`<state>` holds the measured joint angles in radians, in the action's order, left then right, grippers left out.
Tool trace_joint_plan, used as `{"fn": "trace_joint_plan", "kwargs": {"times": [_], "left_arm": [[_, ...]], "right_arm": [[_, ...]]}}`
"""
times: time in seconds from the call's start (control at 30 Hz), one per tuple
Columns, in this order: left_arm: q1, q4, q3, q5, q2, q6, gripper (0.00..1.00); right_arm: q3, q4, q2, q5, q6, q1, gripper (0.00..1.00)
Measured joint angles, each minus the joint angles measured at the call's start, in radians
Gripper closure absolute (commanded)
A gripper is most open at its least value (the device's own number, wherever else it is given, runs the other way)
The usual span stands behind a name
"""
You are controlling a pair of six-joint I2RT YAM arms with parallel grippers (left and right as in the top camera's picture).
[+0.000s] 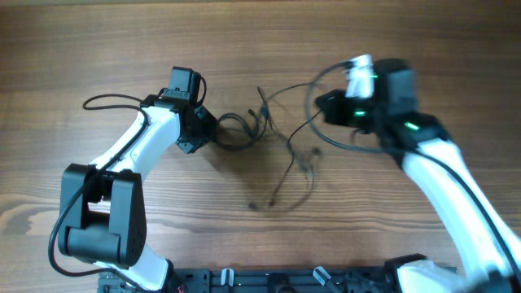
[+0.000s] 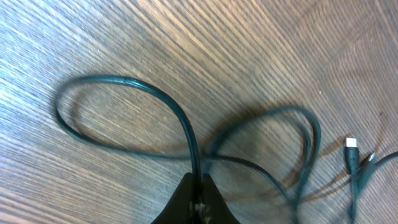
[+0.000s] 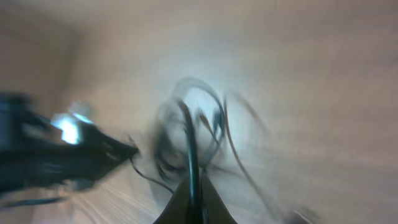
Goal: Untangle cables
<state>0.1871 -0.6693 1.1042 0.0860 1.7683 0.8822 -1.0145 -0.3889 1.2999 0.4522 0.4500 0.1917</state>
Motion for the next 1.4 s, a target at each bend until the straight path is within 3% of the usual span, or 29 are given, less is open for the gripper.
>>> {"fn": "trace_joint_plan", "kwargs": {"times": [0.1,0.2,0.27,0.5,0.67,0.77,0.97,1.13,1.23,1.4], "left_arm": [[0.0,-0.001,0.0,-0.063,0.0,0.0,0.96],[0.0,0.0,-0.021,-0.154,0.001,0.0,0.96],[0.0,0.003,-0.066,-0.224,0.001,0.0,0.96],[-0.024,0.023,-0.198,-0.399,-0.029,0.0,0.96],[-0.032,-0.011,-0.219,-0.478,-0.033,0.0,0.96],[-0.063,-0.022,-0.233,-0.539,-0.031,0.0,0.96],[-0.086,-0.012,-0.237,-0.535,-0.031,0.0,0.96],[-0.093,-0.011,-0.236,-0.516,-0.034,0.0,0.96],[-0.098,-0.01,-0.235,-0.497,-0.037,0.0,0.96],[-0.099,-0.003,-0.234,-0.469,-0.041,0.0,0.96]], "right_arm": [[0.005,0.133,-0.266,-0.02,-0.032,-0.1,0.95],[-0.005,0.304,-0.531,-0.181,-0.06,-0.209,0.95],[-0.012,0.349,-0.602,-0.284,-0.106,-0.217,0.96],[-0.011,0.402,-0.509,-0.647,-0.273,-0.222,0.96],[0.0,0.76,-0.357,-1.105,-0.388,-0.261,0.96],[0.0,0.798,-0.31,-1.186,-0.482,-0.347,0.96],[-0.002,0.79,0.016,-1.118,-0.579,-0.729,0.96],[-0.005,0.565,0.315,-0.964,-0.578,-0.957,0.96],[-0.005,0.48,0.483,-0.782,-0.517,-1.015,0.94],[-0.006,0.523,0.519,-0.608,-0.496,-1.011,0.86]]}}
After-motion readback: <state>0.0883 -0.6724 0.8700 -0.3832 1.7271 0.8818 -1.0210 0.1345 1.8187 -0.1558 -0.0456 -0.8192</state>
